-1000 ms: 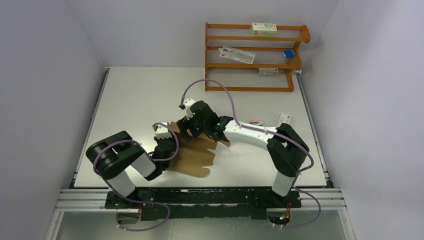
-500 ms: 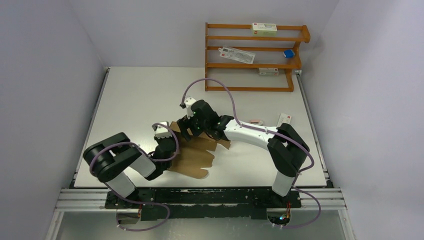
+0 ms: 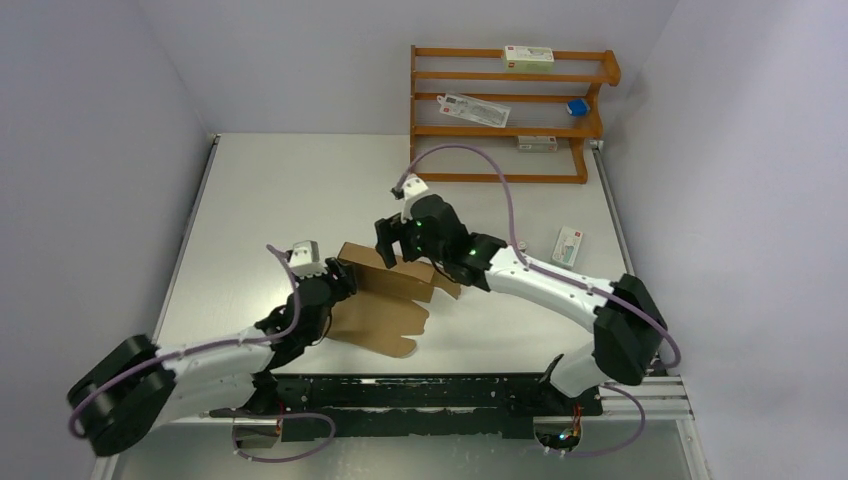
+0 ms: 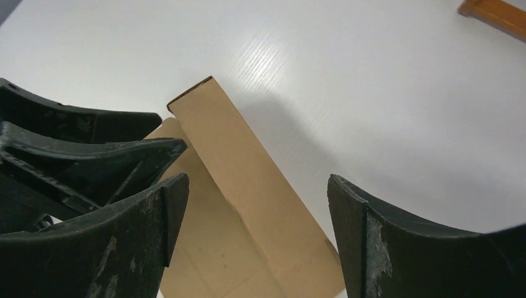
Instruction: Fold the paper box
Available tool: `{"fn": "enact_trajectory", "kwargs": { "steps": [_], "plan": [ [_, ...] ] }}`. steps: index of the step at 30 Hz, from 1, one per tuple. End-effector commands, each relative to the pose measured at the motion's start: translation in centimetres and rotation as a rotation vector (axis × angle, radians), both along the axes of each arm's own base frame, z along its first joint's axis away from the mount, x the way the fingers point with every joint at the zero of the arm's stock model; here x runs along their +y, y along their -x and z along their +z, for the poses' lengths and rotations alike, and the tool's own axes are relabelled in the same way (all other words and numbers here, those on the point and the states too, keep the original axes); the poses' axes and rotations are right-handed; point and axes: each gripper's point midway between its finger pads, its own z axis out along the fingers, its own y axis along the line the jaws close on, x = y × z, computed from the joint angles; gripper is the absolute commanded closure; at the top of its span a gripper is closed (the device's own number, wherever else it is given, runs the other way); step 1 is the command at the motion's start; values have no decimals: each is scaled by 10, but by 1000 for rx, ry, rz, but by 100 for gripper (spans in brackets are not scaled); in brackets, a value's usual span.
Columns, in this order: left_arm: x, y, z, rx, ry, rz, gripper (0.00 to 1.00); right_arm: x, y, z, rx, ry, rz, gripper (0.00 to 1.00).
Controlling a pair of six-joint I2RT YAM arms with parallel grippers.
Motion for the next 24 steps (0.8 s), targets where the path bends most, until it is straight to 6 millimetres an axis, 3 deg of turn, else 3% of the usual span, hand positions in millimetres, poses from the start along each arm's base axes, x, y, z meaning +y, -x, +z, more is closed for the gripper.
{"fn": "enact_trajectory", "kwargs": {
  "steps": [1,3,7,9,14,20,24],
  "plan": [
    [2,25,-12,121,-18,-75,38,-29,3,1,28,-14,-137,14],
    [6,31,-8,130,-12,-81,35,-39,9,-2,54,-38,-185,14],
    [7,35,21,98,8,-110,30,-58,19,-14,109,-86,-285,15],
    [8,35,38,74,12,-111,30,-66,24,-18,138,-101,-327,16],
    [16,29,60,76,-53,-79,25,-75,34,-32,197,-123,-377,18],
    [15,6,68,112,-107,-84,24,-69,40,-36,243,-208,-380,23],
    [15,-16,64,161,-75,-125,28,-69,39,-39,254,-211,-397,26]
  ]
}}
